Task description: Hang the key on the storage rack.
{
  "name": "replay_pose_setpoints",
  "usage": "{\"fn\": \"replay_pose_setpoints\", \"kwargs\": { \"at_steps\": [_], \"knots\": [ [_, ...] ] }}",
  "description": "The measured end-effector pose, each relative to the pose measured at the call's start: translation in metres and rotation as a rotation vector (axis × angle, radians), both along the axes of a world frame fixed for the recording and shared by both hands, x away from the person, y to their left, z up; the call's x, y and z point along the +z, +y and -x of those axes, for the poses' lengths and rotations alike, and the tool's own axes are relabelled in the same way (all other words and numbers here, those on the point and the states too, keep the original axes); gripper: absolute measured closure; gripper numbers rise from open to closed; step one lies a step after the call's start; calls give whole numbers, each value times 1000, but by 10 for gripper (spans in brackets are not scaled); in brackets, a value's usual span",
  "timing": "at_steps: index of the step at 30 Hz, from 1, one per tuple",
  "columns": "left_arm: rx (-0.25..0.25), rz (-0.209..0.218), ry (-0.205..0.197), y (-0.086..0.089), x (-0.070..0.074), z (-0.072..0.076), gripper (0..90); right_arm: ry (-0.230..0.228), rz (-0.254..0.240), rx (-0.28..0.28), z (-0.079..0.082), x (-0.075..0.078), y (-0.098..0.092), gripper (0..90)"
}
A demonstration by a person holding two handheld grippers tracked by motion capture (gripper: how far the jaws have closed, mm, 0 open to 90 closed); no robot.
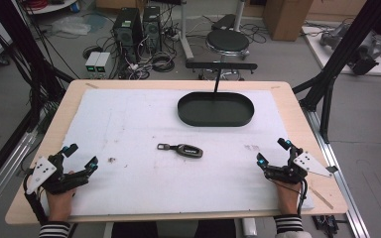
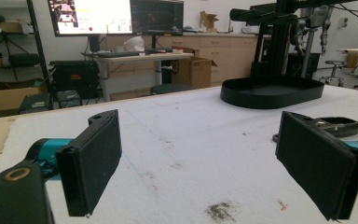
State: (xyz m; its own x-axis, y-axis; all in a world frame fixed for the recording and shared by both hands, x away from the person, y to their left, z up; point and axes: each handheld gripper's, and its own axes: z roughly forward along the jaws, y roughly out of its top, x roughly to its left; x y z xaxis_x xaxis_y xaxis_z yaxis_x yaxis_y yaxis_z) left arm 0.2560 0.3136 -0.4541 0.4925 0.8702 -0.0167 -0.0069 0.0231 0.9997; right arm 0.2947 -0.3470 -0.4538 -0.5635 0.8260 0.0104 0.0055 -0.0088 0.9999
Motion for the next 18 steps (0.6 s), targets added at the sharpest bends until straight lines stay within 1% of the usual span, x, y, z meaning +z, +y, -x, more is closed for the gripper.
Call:
{"fn": "replay_pose_setpoints", "kwargs": {
  "at_steps": [1,4,6,7,10,11,13,16,18],
  "knots": [
    [-1,2,1,0,0,0,147,-6,2,-2,-1,0,-1,11],
    [-1,-4,-8,-1,0,0,147,-3,0,-2,-1,0,-1,11],
    [0,0,0,0,0,0,147,-9,5,-4,-1,0,-1,11],
    [0,1,1,0,0,0,147,4,-3,-1,0,0,0,11],
    [-2,-9,-9,-1,0,1,146,-2,1,-2,-1,0,-1,11],
    [0,-6,-6,-1,0,0,146,6,-2,-1,0,0,0,11],
    [0,1,-4,0,0,0,146,6,-3,0,0,0,0,11],
    [-1,-3,-6,0,0,0,146,0,4,-1,0,0,0,11],
    [-1,-3,-7,0,0,0,146,6,-4,-1,0,0,0,11]
  ]
}}
